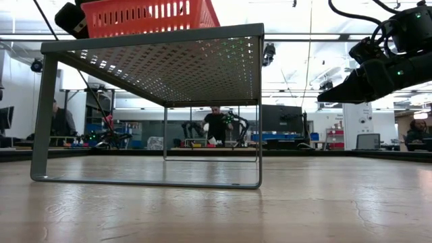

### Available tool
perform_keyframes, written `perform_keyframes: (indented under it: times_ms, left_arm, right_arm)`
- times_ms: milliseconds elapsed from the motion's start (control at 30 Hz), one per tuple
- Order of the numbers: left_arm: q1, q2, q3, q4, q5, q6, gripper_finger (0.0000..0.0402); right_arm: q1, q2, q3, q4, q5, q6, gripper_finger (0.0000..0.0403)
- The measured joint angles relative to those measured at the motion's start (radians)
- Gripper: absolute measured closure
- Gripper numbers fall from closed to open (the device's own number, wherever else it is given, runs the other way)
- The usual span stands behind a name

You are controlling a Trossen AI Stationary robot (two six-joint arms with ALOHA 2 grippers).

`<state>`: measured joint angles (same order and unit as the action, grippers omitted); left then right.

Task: Pick & Place Office Desk Supplies
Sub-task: Return to Home Position

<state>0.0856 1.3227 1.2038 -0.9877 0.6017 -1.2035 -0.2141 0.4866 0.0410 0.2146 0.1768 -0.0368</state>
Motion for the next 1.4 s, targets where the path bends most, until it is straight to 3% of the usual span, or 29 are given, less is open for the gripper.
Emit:
perform_keyframes:
  times_ms: [267, 567, 767, 867, 967, 1133, 1233, 1400]
  left_arm:
    - [0.000, -0.016, 0.035, -0.066, -0.078, 0.001, 0.0293]
    - [-0.029, -0.100, 0.037, -0.043, -0.296, 0.094, 0.0293]
    - [-0.053, -0.138, 0.036, 0.053, -0.508, 0.226, 0.0293]
    - [-0.054, -0.146, 0.036, 0.127, -0.577, 0.359, 0.0293]
    - [-0.054, -0.146, 0.036, 0.218, -0.593, 0.633, 0.0293]
    - [-0.065, -0.146, 0.035, 0.347, -0.503, 1.146, 0.0293]
    - [-0.072, -0.146, 0.035, 0.404, -0.494, 1.226, 0.0293]
    - [-0.072, -0.146, 0.035, 0.477, -0.547, 1.192, 0.0293]
  right_arm:
    - [0.000, 0.000, 0.000, 0.000, 0.000, 0.000, 0.0225]
    - [0.000, 0.000, 0.000, 0.000, 0.000, 0.000, 0.0225]
    - [0.000, 0.000, 0.000, 0.000, 0.000, 0.000, 0.0225]
    - [0.000, 0.000, 0.000, 0.000, 0.000, 0.000, 0.0225]
    - [0.000, 0.000, 0.000, 0.000, 0.000, 0.000, 0.0225]
    - [0.000, 0.000, 0.000, 0.000, 0.000, 0.000, 0.0225]
    - [0.000, 0.000, 0.000, 0.000, 0.000, 0.000, 0.0225]
    - [0.000, 0.000, 0.000, 0.000, 0.000, 0.000, 0.0225]
